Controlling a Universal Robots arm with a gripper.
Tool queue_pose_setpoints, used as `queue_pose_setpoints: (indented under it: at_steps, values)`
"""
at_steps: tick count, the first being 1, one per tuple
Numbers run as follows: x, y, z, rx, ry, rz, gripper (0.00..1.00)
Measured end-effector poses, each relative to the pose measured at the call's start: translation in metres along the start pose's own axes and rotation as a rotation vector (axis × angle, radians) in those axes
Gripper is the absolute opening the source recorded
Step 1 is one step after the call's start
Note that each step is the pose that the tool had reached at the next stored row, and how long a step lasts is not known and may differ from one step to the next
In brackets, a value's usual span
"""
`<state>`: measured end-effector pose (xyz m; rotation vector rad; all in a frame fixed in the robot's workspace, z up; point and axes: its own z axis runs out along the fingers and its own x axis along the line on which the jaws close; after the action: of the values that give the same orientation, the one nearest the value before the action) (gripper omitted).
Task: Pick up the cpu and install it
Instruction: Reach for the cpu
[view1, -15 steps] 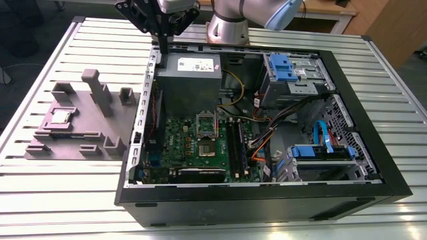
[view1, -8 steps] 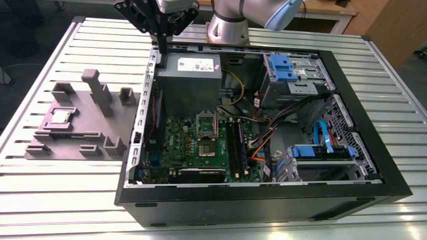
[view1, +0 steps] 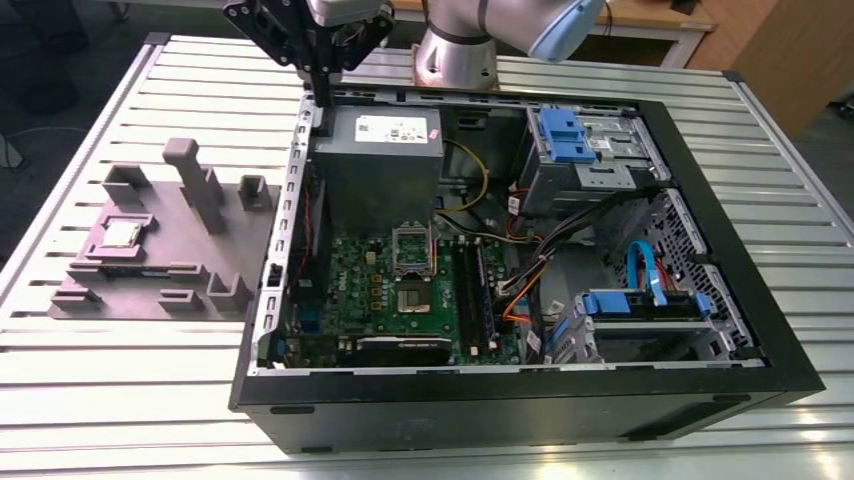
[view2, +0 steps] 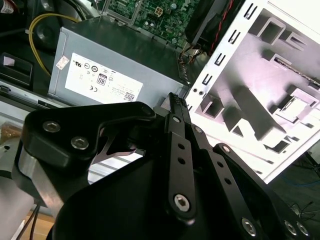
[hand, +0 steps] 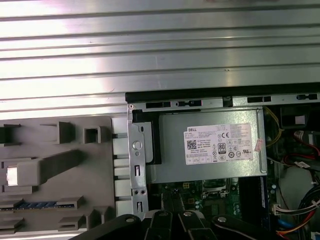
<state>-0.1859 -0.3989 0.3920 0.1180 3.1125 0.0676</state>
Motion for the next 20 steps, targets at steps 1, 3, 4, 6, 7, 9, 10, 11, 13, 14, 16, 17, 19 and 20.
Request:
queue_pose_setpoints:
  at_steps: [1,3,4,6,7,9,10,11,13,14,16,17,19,20]
  values:
    - [0.0005,0.0000,0.0000,0.0000,0.0000,0.000,0.10]
    - [0.0015,-0.0001,0.0000,-0.0001,-0.0001,0.000,0.10]
    - [0.0020,-0.0001,0.0000,0.0000,0.0000,0.000,0.10]
    - [0.0029,-0.0002,0.0000,-0.0001,0.0000,0.000,0.10]
    - [0.0033,-0.0002,-0.0001,0.0000,0.0000,0.000,0.10]
    - [0.0042,-0.0003,-0.0001,0.0000,0.0000,0.000,0.10]
    - [0.0046,-0.0003,-0.0001,-0.0001,0.0000,0.000,0.10]
    - [0.0050,-0.0004,-0.0001,0.0000,0.0000,0.000,0.10]
    - [0.0059,-0.0004,-0.0001,0.0000,0.0000,0.000,0.10]
    - [0.0063,-0.0005,-0.0001,0.0000,0.0000,0.000,0.10]
    - [0.0071,-0.0005,-0.0001,0.0000,0.0000,0.000,0.10]
    - [0.0075,-0.0006,-0.0001,-0.0001,0.0000,0.000,0.10]
    - [0.0083,-0.0006,-0.0001,-0.0001,0.0000,0.000,0.10]
    - [0.0087,-0.0007,-0.0001,-0.0001,0.0000,0.000,0.10]
